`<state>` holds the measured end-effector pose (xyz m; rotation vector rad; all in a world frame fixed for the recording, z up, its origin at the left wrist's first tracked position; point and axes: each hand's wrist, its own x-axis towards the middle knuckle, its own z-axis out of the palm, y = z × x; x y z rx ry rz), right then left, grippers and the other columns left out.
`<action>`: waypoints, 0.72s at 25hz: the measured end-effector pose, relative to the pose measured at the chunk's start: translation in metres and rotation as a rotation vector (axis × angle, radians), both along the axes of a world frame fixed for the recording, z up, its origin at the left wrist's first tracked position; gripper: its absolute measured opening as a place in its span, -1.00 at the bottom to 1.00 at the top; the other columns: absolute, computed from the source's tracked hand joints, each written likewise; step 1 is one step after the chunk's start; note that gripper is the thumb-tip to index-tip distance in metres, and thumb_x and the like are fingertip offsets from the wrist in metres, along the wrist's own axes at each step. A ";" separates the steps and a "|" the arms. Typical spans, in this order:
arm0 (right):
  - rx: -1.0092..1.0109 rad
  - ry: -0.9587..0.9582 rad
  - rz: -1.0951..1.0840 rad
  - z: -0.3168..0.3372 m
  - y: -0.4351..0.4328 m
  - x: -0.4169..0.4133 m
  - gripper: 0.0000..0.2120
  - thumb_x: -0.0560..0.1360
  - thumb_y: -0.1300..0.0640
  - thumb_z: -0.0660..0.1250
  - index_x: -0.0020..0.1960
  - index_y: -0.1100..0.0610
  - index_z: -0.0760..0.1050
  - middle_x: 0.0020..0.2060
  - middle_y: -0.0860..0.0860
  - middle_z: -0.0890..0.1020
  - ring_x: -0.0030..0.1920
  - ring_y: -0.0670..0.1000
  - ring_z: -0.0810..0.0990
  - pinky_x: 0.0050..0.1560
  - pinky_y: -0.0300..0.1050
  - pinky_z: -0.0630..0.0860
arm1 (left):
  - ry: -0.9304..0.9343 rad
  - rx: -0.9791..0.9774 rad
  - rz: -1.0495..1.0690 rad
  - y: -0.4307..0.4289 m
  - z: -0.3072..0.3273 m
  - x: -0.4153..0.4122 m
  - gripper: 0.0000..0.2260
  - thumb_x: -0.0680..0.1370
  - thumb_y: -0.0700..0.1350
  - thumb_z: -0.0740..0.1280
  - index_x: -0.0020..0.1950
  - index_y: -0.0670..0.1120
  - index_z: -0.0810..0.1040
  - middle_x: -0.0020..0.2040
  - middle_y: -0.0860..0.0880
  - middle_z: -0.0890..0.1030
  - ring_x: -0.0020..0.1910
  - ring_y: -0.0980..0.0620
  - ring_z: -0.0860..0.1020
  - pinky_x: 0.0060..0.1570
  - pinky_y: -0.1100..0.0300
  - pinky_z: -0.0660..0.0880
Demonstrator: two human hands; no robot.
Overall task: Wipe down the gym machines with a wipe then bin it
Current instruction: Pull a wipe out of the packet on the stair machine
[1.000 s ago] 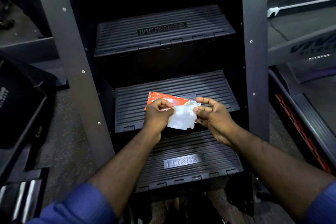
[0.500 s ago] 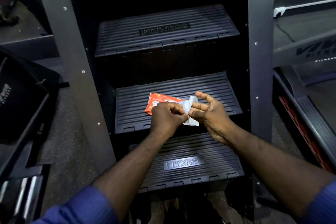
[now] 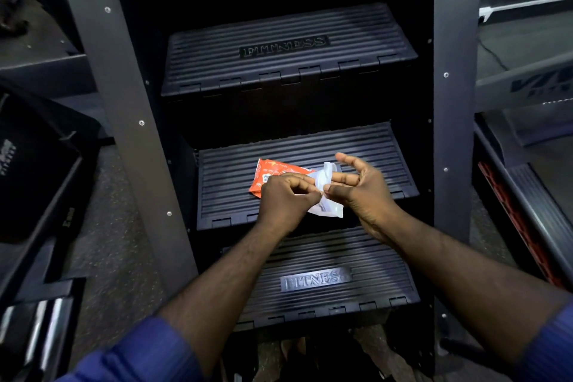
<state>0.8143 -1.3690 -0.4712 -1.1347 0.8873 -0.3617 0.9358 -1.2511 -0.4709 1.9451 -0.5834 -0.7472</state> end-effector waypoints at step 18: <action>0.047 0.279 -0.378 -0.034 -0.031 -0.012 -0.70 0.48 0.47 0.11 -0.07 0.23 0.57 -0.25 0.16 0.65 -0.36 0.10 0.59 -0.43 -0.10 0.54 | 0.582 -0.193 0.655 -0.002 -0.011 0.047 -0.76 0.68 -0.21 0.24 -0.19 -0.15 0.48 -0.43 -0.02 0.61 -0.37 0.01 0.62 -0.20 0.01 0.68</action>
